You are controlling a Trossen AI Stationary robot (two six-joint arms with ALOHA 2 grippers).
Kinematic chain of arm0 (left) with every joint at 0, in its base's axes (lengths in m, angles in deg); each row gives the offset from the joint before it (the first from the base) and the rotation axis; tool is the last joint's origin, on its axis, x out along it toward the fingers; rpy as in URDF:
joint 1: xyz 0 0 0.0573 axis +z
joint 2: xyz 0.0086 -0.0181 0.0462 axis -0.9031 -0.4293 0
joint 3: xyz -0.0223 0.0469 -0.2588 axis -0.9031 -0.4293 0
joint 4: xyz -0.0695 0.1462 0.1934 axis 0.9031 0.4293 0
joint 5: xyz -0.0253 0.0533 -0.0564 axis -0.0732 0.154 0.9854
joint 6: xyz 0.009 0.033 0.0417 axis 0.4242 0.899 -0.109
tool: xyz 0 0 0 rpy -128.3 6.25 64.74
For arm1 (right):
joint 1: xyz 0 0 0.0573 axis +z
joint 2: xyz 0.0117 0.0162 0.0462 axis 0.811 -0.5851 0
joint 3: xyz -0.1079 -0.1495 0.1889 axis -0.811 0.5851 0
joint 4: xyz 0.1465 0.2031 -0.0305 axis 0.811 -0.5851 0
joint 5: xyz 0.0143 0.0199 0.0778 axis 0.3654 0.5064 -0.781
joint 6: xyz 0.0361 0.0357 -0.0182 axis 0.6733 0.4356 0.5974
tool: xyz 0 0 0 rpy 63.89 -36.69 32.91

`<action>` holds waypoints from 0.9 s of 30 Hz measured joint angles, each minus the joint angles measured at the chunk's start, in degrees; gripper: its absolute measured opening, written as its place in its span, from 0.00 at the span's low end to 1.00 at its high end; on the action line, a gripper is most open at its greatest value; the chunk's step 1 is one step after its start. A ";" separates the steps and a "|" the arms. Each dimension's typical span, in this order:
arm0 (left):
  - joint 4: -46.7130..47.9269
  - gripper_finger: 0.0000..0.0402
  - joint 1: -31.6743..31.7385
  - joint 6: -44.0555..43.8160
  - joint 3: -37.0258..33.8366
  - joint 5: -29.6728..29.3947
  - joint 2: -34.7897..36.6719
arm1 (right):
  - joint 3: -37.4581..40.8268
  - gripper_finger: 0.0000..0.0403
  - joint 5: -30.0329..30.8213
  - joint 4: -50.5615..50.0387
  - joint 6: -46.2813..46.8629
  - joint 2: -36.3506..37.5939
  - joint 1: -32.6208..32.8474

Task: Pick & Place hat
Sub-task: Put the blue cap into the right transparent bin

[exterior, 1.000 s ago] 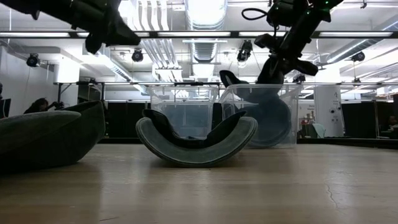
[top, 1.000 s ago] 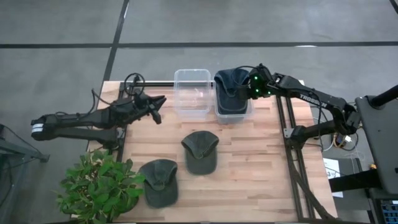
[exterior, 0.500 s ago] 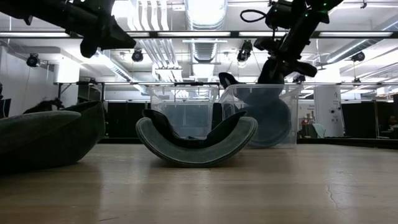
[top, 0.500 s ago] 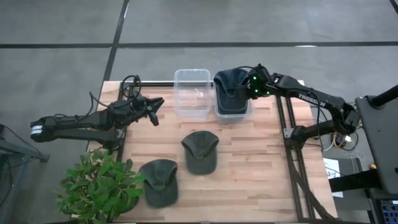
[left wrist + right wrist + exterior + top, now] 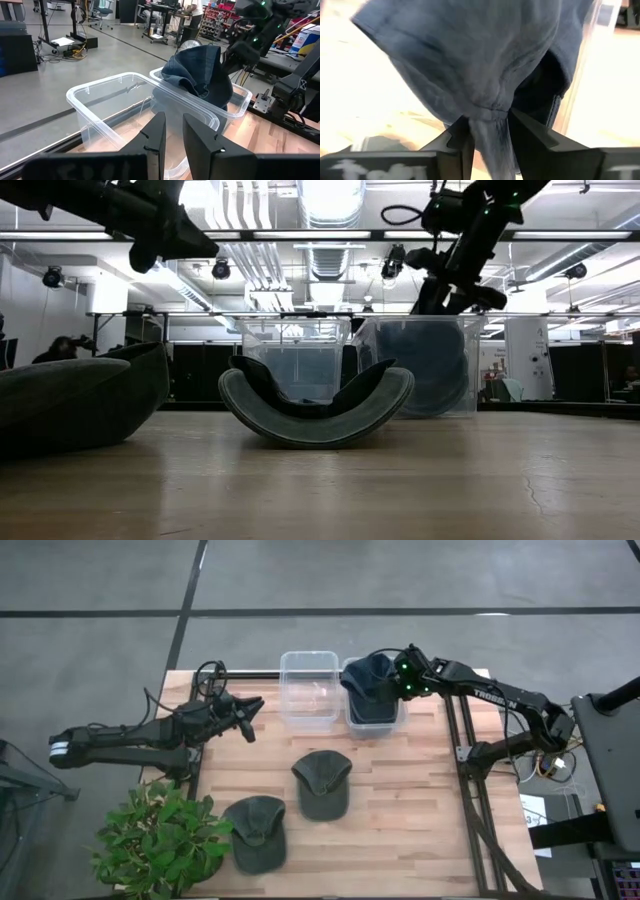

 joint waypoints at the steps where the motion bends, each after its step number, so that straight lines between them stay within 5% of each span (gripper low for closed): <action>1: 0.00 0.14 0.00 0.02 0.00 0.02 0.00 | 0.00 0.28 0.01 0.00 0.00 0.66 0.00; 17: -0.02 0.14 0.00 -0.21 0.00 0.08 0.00 | -0.04 0.27 4.76 2.24 -5.88 12.49 0.00; 27: -0.07 0.14 0.00 -1.48 0.00 0.13 -0.13 | -0.07 0.19 6.22 4.80 -12.03 6.66 -0.02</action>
